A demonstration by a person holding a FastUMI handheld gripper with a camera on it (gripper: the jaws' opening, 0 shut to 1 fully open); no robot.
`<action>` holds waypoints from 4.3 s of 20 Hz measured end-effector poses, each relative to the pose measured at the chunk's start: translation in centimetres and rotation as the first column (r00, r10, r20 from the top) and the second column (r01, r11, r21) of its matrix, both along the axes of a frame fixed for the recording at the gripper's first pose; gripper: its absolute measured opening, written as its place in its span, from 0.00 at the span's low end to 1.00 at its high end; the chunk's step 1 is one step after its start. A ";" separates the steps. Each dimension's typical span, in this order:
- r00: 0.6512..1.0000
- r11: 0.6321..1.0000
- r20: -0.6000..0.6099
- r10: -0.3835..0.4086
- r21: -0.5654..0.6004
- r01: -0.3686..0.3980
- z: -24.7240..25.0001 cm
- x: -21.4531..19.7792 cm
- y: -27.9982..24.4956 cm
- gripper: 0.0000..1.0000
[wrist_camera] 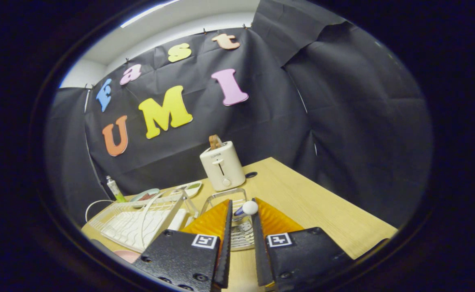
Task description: Take the plate from the dish rack, then take the spoon from the basket and place it into the plate.
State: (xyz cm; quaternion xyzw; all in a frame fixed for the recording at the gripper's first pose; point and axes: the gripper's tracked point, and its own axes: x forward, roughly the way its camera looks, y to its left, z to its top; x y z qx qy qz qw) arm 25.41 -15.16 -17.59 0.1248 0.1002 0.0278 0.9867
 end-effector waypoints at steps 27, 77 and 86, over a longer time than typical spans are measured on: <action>0.977 0.971 0.203 0.070 -0.240 -0.020 14.3 -9.7 9.1 0.18; 0.993 0.964 0.069 0.097 -0.254 -0.077 9.2 -22.9 16.7 1.00; 0.984 0.953 0.173 0.040 -0.303 0.015 13.5 -25.4 15.0 1.00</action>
